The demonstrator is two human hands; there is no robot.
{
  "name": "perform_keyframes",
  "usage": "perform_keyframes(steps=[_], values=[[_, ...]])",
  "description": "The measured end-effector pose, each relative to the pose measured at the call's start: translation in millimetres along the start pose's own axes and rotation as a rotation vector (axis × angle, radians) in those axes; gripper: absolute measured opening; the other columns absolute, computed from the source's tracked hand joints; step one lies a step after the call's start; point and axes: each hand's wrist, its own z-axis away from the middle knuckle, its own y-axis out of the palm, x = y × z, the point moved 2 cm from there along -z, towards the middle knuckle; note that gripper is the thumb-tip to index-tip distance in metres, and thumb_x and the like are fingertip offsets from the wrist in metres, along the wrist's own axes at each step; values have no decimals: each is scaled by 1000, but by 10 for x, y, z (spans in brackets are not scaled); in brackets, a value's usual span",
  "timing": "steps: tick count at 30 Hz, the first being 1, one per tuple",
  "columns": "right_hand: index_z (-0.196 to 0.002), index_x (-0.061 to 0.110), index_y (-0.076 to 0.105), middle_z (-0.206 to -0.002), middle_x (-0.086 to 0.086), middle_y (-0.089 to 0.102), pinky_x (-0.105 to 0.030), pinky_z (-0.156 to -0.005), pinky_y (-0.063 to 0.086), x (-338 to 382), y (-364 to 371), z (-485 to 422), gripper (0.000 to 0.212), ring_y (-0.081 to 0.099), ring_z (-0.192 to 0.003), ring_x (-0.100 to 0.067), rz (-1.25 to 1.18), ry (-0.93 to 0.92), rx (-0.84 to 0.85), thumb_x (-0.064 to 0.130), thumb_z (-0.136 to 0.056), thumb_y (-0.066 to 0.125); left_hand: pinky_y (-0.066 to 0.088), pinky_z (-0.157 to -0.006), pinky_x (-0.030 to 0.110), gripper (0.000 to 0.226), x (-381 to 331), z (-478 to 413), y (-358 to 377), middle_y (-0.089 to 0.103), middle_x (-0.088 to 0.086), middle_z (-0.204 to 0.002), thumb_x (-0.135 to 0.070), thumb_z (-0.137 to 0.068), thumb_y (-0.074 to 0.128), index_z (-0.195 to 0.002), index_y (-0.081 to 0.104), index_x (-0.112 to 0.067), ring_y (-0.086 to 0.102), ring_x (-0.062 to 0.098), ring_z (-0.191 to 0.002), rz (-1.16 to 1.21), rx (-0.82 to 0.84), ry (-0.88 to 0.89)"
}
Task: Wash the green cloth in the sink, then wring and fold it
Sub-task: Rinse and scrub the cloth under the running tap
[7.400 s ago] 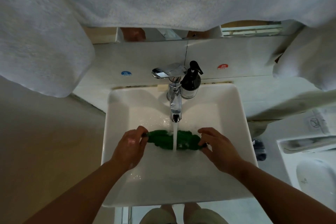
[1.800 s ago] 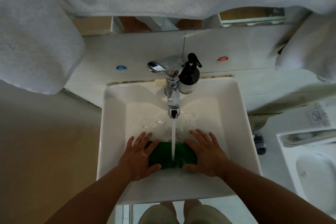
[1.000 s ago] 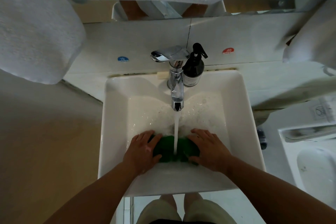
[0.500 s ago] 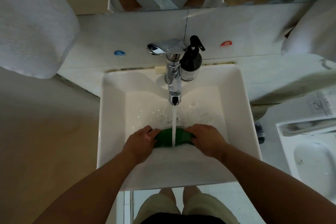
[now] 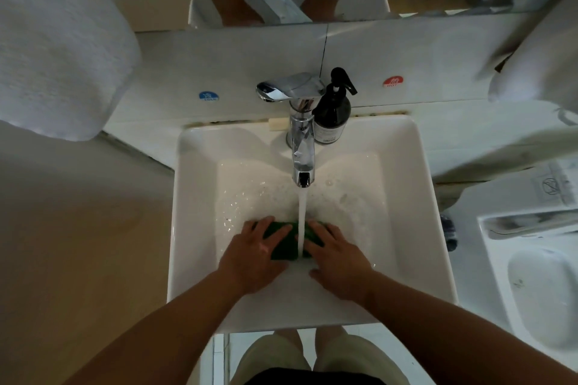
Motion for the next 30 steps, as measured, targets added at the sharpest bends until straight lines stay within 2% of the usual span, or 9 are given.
perform_keyframes(steps=[5, 10, 14, 17, 19, 21, 24, 27, 30], values=[[-142, 39, 47, -132, -2, 57, -33, -96, 50, -141, -8, -104, 45, 55, -113, -19, -83, 26, -57, 25, -99, 54, 59, -81, 42, 61, -69, -60, 176, 56, 12, -130, -19, -92, 67, -147, 43, -31, 59, 30, -103, -30, -108, 103], [-110, 25, 58, -97, 2, 73, -19, -64, 57, -418, -359, -107, 24, 69, -75, -8, -639, 199, 54, 31, -91, 71, 50, -78, 20, 28, 131, -81, -218, 67, 1, -107, -29, -98, 61, -125, 58, -22, 60, 12, -83, 441, -101, -4], [-90, 23, 64, -83, -2, 67, -23, -59, 50, -495, -480, -48, 37, 66, -76, -20, -468, 298, 73, 52, -102, 43, 59, -73, 28, 23, 431, 1, -267, 71, 4, -94, -19, -100, 58, -121, 64, -23, 65, 14, -71, 551, -231, -216], [-133, 29, 51, -133, -3, 58, -33, -89, 54, -408, -419, 59, 44, 57, -117, -21, -128, 265, -124, 57, -100, 41, 50, -95, 28, 42, 409, 54, -187, 63, 6, -128, -35, -95, 62, -135, 59, -25, 62, 21, -108, 333, -319, -100], [-153, 36, 23, -161, -3, 23, -48, -108, 45, -286, -265, 128, 66, 28, -144, -27, -75, 177, -72, 54, -96, 51, 39, -109, 35, 66, 235, 56, -109, 40, 6, -153, -48, -89, 64, -149, 43, -30, 41, 26, -136, 290, -186, 3], [-156, 40, 13, -165, -2, 5, -49, -111, 42, -188, -52, 145, 72, 12, -150, -31, 26, 109, 47, 44, -96, 53, 35, -114, 43, 86, 17, 13, 52, 20, 8, -163, -51, -84, 65, -156, 24, -33, 27, 30, -142, 171, -81, 90], [-151, 39, 29, -155, -6, 30, -42, -101, 49, -144, 107, 50, 57, 36, -136, -29, 84, 71, -22, 32, -99, 50, 49, -103, 45, 84, -202, -57, 223, 23, 12, -160, -35, -88, 64, -157, 16, -31, 41, 32, -128, 36, -28, 74], [-127, 31, 56, -117, 1, 65, -35, -91, 54, -162, -37, -49, 34, 63, -103, -19, -159, 113, -95, 23, -95, 59, 58, -82, 44, 57, -163, -97, 148, 53, 10, -128, -14, -91, 63, -145, 46, -25, 61, 30, -99, 142, -108, 34], [-107, 28, 57, -101, 9, 64, -25, -83, 52, -224, -210, -77, 26, 61, -88, -9, -351, 143, -120, 25, -87, 73, 57, -79, 42, 43, -9, -44, -37, 66, 5, -113, -21, -94, 59, -136, 55, -24, 65, 30, -94, 212, -174, 10]])
